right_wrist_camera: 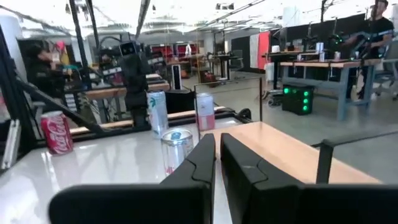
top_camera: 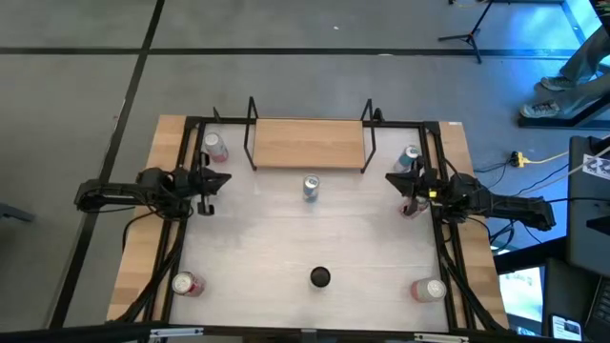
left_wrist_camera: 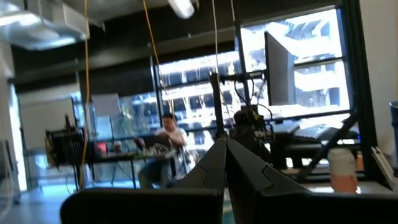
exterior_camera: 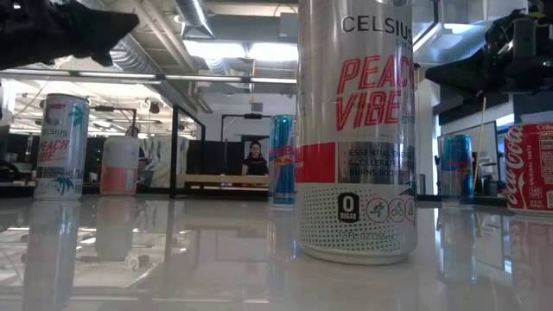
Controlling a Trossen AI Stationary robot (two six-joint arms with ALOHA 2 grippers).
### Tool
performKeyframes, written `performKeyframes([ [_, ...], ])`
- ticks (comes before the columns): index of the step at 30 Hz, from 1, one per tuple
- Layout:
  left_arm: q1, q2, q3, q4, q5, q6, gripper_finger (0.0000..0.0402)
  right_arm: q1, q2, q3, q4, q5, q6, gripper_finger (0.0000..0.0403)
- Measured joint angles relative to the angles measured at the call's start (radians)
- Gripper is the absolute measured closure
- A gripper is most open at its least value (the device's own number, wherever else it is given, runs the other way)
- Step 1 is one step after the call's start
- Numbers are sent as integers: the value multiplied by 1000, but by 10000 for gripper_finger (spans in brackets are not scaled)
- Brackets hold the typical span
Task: Place canned beverage on shelf
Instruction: Put the right blue soda can on the shelf
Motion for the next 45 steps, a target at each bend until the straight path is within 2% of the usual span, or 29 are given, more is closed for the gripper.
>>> performKeyframes([
  [4,0,2,0,90,4,82,395,0,65,77,-44,45,-4,382],
  [7,0,2,0,135,38,133,395,0,123,152,-100,106,-21,382],
  [10,0,2,0,171,30,141,395,0,189,242,-165,181,-42,382],
  [17,0,2,0,218,-46,201,395,0,355,524,-453,392,-23,382],
  [23,0,2,0,233,-11,297,395,0,473,768,-682,479,53,382],
  [28,0,2,1,287,-4,326,395,-11,569,912,-823,577,123,382],
  [33,0,2,1,300,-41,373,395,-77,651,1014,-964,545,214,382],
  [38,0,2,1,290,-69,375,395,-186,742,1061,-1050,523,242,380],
  [42,0,2,1,241,-69,376,395,-309,813,1072,-1115,336,243,356],
  [45,0,2,1,225,-69,378,395,-404,866,1072,-1152,233,227,317],
])
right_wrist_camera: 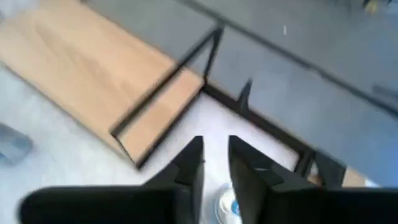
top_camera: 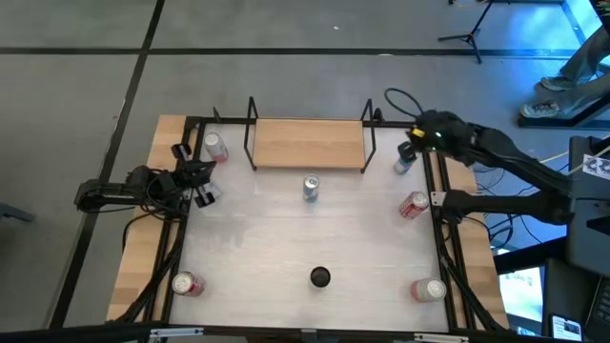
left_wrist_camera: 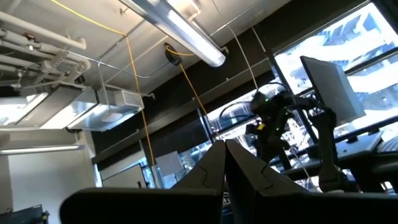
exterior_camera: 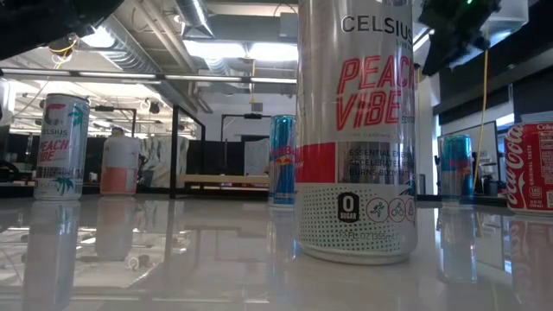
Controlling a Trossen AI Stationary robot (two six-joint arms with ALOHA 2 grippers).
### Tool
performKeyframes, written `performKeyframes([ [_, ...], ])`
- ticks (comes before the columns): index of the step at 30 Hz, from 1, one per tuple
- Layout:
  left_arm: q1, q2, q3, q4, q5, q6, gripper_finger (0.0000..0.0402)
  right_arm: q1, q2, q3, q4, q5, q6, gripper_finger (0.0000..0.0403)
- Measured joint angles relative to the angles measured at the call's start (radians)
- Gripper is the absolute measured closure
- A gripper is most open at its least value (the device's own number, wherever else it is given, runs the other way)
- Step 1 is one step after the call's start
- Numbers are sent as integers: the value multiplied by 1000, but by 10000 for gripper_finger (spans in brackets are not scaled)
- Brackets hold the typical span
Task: Place canned beverage on shelf
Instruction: Put the right blue soda can on the shelf
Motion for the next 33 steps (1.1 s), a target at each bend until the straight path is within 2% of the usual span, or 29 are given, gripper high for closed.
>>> performKeyframes([
  [8,0,0,0,-5,0,-7,395,-251,173,0,-145,-201,-83,173],
  [11,0,0,0,-5,0,-10,395,-300,216,0,-171,-208,-121,126],
  [15,0,0,0,-5,0,-10,395,-304,249,0,-184,-209,-150,80],
  [22,0,0,0,-4,-1,-11,395,-303,254,-1,-217,-185,-167,46],
  [33,0,0,0,-3,-1,-10,395,-303,298,-71,-190,-224,-124,56],
])
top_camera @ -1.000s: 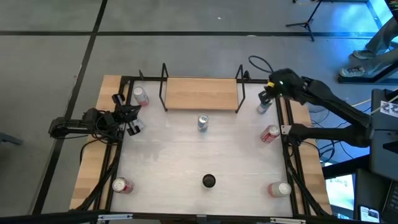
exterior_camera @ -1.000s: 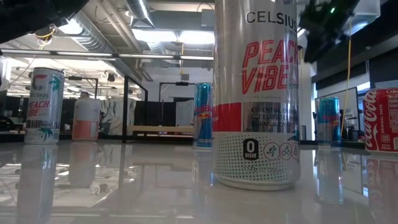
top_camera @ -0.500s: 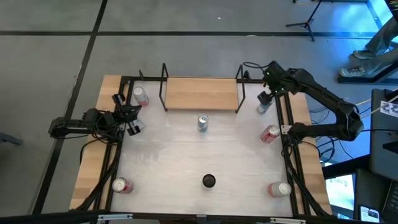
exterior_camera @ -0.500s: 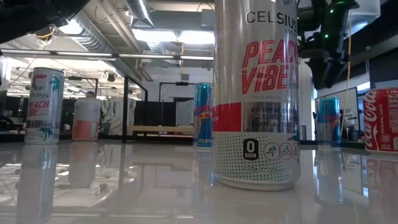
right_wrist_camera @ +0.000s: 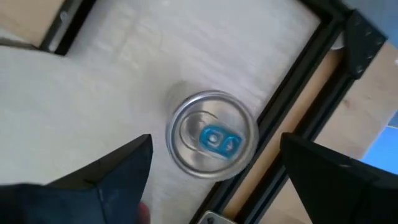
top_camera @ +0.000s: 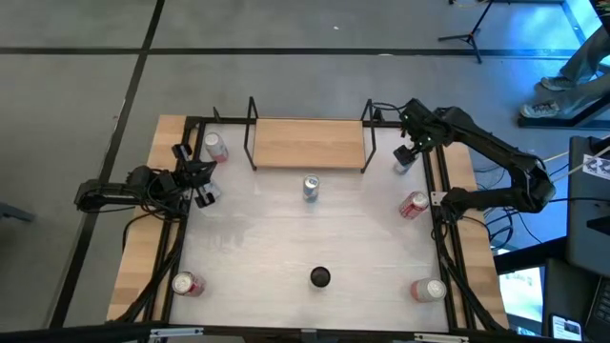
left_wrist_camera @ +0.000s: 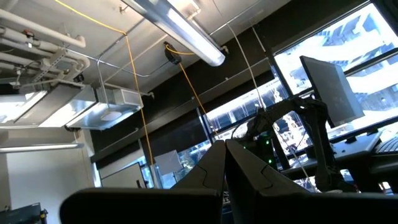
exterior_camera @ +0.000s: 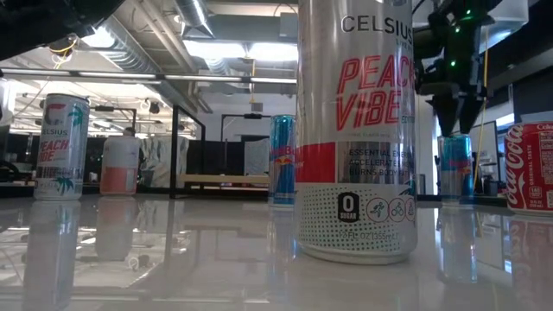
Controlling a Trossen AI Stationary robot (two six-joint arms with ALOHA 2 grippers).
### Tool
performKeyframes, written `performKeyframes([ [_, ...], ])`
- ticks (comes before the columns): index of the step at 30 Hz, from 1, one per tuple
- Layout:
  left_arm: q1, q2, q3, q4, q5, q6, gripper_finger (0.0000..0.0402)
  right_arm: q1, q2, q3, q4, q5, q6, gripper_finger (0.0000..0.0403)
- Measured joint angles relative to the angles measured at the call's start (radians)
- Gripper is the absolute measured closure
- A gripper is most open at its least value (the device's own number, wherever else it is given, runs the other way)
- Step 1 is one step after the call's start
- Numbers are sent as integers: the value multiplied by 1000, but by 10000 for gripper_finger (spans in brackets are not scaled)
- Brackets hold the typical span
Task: Place canned beverage on shelf
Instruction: Put the right blue soda can on the shelf
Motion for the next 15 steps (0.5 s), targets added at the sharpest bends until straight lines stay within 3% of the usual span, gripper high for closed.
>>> performKeyframes([
  [10,0,0,0,6,0,0,395,0,41,-57,60,2,2,80],
  [15,0,0,0,7,0,0,395,0,43,-60,66,-13,1,130],
])
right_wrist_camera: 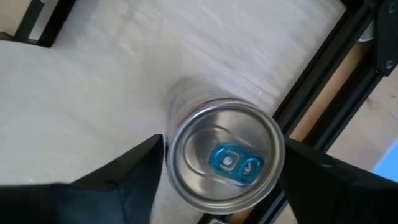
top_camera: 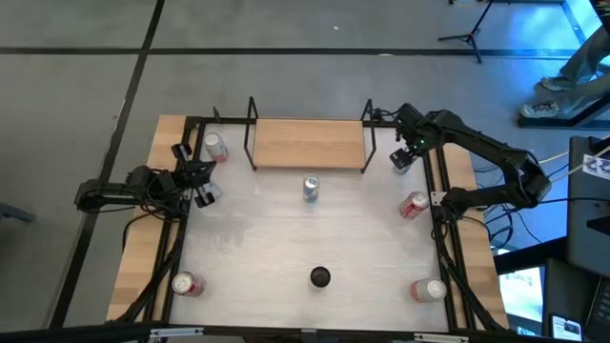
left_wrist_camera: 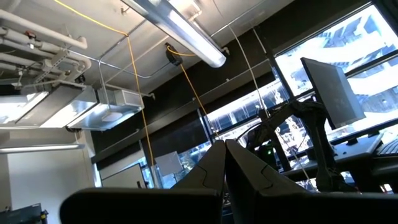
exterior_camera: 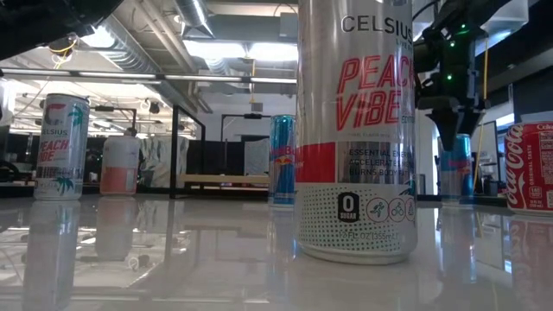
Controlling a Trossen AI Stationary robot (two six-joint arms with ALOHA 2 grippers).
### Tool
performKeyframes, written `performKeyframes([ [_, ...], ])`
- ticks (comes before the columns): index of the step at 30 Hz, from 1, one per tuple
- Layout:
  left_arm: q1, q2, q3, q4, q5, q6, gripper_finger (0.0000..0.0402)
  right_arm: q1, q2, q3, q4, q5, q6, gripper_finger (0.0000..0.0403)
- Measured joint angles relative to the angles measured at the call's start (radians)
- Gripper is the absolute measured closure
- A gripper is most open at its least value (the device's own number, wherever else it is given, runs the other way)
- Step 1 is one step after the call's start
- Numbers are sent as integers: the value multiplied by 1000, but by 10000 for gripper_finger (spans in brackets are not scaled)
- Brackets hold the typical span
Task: Place canned beverage on shelf
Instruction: Put the right blue soda can on the shelf
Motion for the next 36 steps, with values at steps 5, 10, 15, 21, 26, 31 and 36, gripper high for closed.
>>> performKeyframes([
  [5,0,0,0,0,0,0,395,0,-2,2,3,-1,-16,181],
  [10,0,0,0,1,0,0,395,0,-11,12,-9,-1,-26,181],
  [15,0,0,0,1,0,0,395,0,-27,108,-69,0,-19,181],
  [21,0,0,0,12,0,0,395,1,-26,286,-148,0,-8,180],
  [26,0,0,0,15,0,0,395,1,-27,461,-204,4,1,178],
  [31,0,0,0,15,0,0,395,1,-24,603,-218,18,5,177],
  [36,0,0,0,16,0,0,395,1,-20,700,-211,17,6,177],
])
